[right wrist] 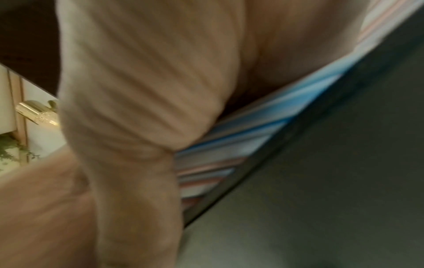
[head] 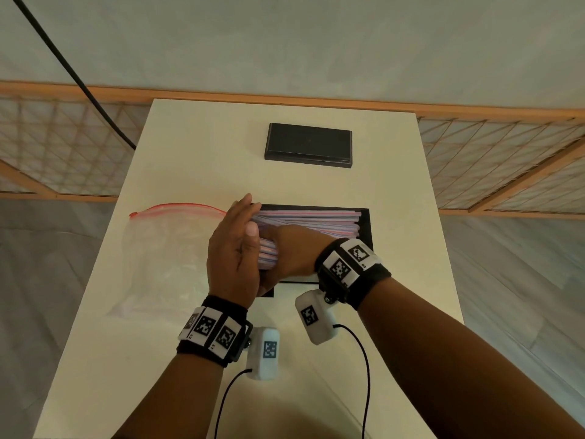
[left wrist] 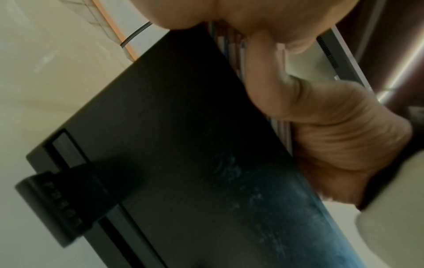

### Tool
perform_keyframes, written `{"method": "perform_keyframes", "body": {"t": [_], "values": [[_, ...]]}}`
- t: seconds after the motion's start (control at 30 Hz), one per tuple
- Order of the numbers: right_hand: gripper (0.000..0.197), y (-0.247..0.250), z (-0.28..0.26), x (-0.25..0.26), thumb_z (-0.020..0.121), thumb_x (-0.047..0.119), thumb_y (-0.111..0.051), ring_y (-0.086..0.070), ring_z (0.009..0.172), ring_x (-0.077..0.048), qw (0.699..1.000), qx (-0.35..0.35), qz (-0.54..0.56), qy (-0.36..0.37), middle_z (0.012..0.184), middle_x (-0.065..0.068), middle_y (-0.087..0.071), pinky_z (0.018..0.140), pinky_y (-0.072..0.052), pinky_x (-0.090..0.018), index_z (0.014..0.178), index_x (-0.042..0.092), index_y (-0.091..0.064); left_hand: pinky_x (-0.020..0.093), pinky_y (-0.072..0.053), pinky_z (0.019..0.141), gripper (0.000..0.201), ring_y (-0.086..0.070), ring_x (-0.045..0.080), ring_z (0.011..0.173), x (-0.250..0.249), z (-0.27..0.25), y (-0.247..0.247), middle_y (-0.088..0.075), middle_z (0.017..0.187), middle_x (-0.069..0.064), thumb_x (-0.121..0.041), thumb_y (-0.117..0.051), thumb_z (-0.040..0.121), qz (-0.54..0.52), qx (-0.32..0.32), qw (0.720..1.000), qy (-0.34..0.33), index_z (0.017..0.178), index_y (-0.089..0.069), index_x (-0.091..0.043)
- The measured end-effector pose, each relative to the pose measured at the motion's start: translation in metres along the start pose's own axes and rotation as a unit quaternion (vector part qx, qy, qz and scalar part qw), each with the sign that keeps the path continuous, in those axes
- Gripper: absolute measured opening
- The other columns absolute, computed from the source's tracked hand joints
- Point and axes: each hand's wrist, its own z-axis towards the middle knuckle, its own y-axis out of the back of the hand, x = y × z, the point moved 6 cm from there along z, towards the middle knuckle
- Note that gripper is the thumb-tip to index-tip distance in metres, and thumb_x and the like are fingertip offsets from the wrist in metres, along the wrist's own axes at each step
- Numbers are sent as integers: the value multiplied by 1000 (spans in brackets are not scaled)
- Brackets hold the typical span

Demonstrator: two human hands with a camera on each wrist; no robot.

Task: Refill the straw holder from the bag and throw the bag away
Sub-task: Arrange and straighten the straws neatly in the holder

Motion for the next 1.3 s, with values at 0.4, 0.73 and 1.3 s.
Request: {"method": "perform_keyframes", "body": {"t": [0.4, 0.73, 1.3], "values": [[74, 7, 8, 9, 52, 60, -87, -66, 96, -13, 999, 42, -23, -20, 109, 7, -70, 96, -53, -37, 114, 27, -62, 50, -42, 114, 55, -49, 17, 143, 1, -1, 2, -54, 151, 3, -40, -29, 105, -32, 15, 999, 21, 139, -59, -11], [57, 14, 4, 20, 65, 39, -92, -67, 96, -16, 998, 56, -6, -13, 107, 1, -73, 96, -52, -35, 114, 20, -68, 50, -43, 114, 55, -48, 18, 143, 4, -1, 3, -53, 152, 3, -43, -30, 104, -15, 40, 998, 37, 145, -53, -15], [38, 5, 13, 20, 68, 43, -85, -67, 74, -17, 992, 22, -119, -19, 85, 1, -72, 77, -59, -36, 90, 16, -67, 49, -33, 121, 62, -38, 22, 150, 12, -9, -2, -45, 158, 9, -38, -21, 104, 48, 66, 996, 20, 154, -42, -7]]}}
